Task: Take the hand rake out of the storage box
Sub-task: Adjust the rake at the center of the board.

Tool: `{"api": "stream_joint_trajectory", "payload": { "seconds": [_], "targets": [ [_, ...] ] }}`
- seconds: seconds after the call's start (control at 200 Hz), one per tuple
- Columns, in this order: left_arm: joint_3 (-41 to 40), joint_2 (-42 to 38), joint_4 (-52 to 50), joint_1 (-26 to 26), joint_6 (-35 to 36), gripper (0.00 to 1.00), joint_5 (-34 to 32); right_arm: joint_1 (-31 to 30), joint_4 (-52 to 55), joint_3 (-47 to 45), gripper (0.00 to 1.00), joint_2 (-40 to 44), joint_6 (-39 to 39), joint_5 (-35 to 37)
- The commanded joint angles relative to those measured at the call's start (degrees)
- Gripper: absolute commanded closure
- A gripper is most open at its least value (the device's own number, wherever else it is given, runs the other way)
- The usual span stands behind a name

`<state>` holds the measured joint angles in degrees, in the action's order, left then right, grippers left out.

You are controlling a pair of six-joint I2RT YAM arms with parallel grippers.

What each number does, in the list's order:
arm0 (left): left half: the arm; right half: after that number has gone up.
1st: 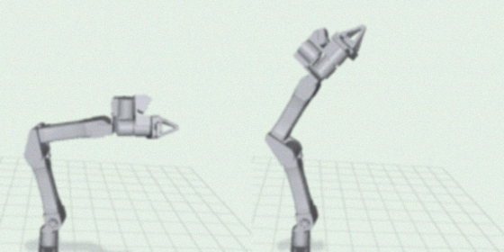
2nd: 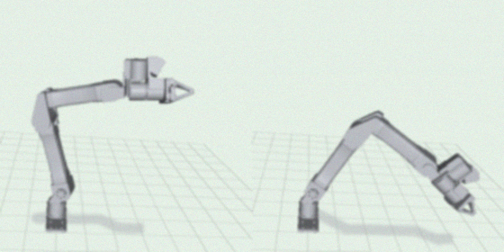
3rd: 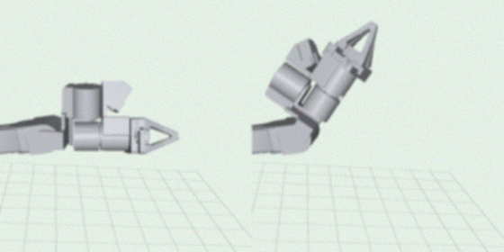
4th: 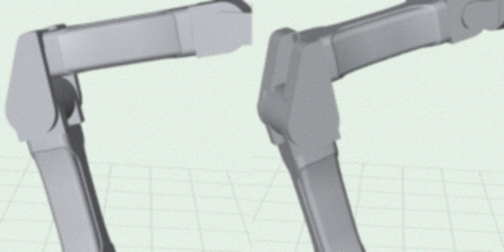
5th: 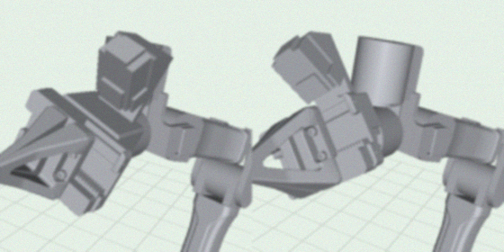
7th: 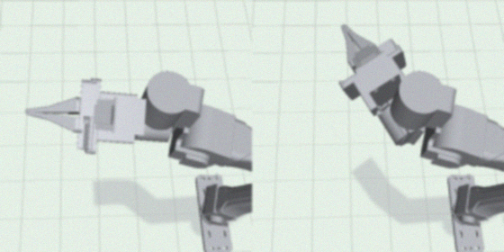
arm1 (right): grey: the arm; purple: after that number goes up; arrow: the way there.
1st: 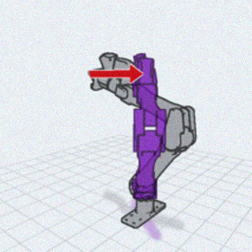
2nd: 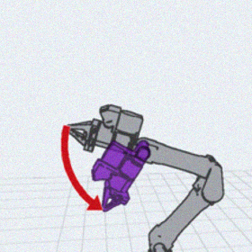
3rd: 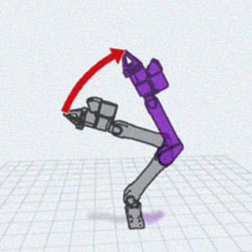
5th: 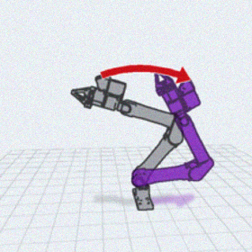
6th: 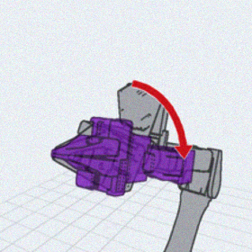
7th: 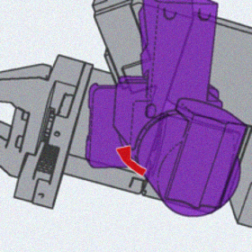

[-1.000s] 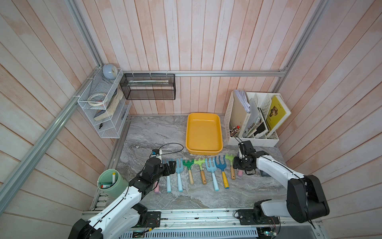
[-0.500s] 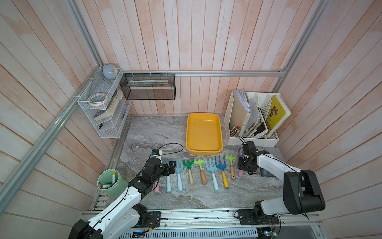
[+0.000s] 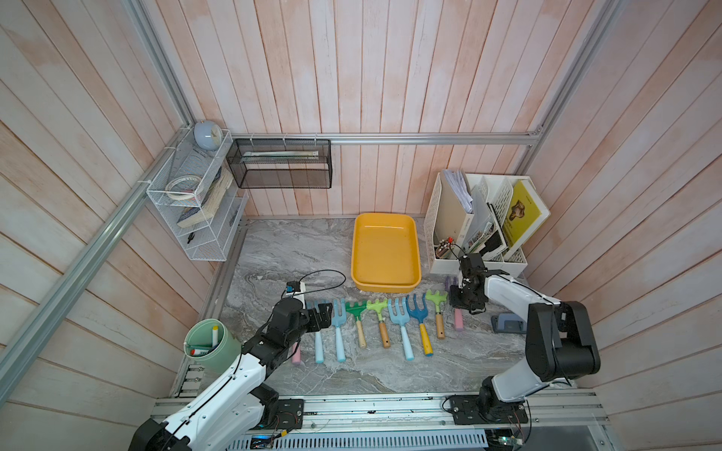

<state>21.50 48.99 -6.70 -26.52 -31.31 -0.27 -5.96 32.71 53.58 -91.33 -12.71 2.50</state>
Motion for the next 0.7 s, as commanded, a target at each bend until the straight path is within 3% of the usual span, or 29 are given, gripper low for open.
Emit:
{"api": "stream_joint_trajectory", "payload": {
  "seconds": [0.0, 0.25, 0.41, 0.69],
  "targets": [
    [-0.82, -0.73, -0.07, 0.33, -0.32, 0.0, -0.43, 1.18, 4.68, 2.16, 0.75, -2.29, 4.93, 0.02],
    [-0.82, -0.65, 0.06, 0.33, -0.33, 0.0, -0.43, 3.09, 7.01, 3.16, 0.67, 1.06, 9.33, 1.95],
    [-0.75, -0.31, 0.11, 0.33, -0.29, 0.0, -0.41, 3.36, -1.84, 2.6, 0.67, 2.06, 7.83, -3.22],
    [-0.75, -0.3, 0.04, 0.33, -0.33, 0.0, -0.44, 3.37, -10.68, 0.2, 0.67, -3.23, 7.08, -2.92]
  ]
}}
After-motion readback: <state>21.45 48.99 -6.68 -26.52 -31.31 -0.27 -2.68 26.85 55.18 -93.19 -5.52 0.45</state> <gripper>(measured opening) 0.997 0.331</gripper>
